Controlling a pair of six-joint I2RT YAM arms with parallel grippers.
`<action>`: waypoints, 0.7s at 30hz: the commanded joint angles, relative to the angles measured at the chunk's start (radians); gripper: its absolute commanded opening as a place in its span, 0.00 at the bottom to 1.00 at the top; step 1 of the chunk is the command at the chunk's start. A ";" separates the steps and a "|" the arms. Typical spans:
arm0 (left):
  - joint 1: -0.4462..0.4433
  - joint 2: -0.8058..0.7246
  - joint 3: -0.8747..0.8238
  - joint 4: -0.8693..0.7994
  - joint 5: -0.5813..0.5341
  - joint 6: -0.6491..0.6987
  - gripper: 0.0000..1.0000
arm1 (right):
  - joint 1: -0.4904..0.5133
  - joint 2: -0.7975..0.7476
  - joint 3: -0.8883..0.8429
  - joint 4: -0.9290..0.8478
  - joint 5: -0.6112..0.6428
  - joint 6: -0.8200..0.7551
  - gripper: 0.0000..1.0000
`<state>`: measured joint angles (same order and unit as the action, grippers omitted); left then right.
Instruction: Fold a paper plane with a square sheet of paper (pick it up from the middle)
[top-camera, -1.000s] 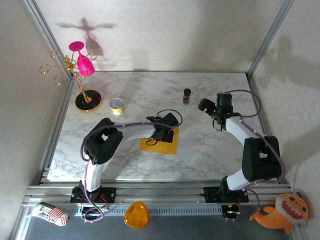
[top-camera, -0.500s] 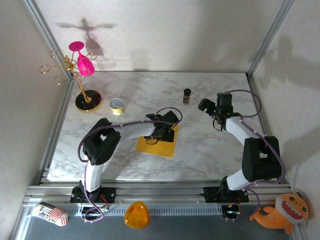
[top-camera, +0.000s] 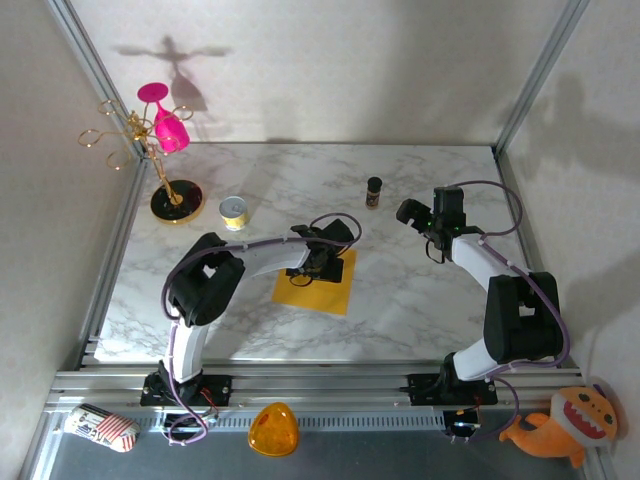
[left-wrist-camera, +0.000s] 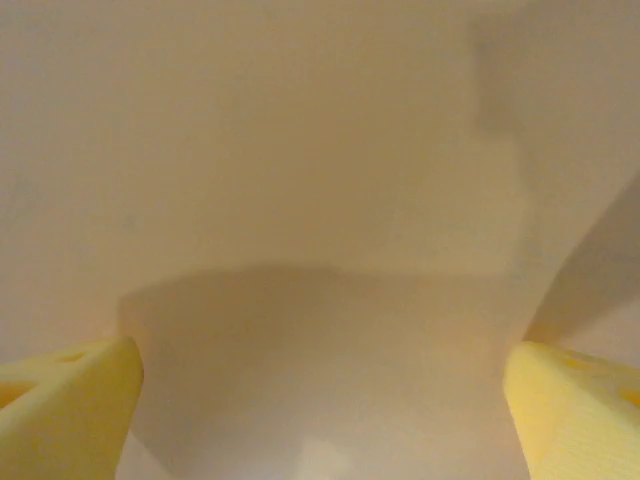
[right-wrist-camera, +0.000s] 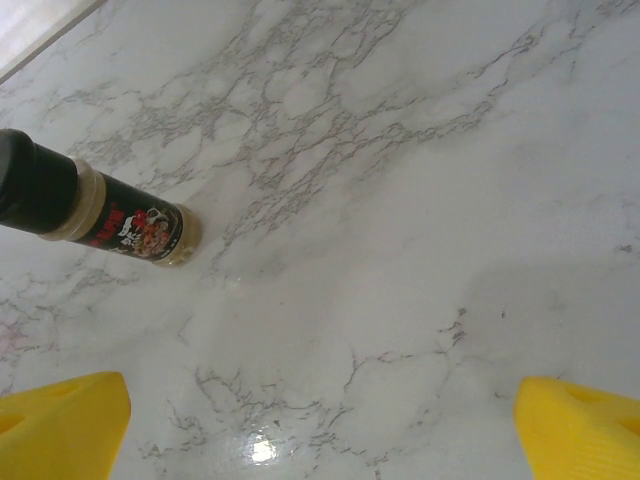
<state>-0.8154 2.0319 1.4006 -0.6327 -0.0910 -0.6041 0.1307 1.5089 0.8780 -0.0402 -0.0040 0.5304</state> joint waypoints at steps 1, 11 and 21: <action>0.002 0.030 0.025 -0.038 0.012 0.029 0.91 | -0.007 0.002 0.007 0.009 -0.014 -0.018 0.99; 0.002 0.053 -0.020 -0.019 0.029 0.020 0.85 | -0.007 0.019 0.013 0.006 -0.026 -0.014 0.99; 0.012 0.039 -0.044 -0.001 0.031 0.018 0.80 | -0.008 0.022 0.013 0.005 -0.027 -0.012 0.99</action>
<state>-0.8146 2.0422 1.4025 -0.6025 -0.0666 -0.5976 0.1303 1.5219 0.8783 -0.0406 -0.0273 0.5278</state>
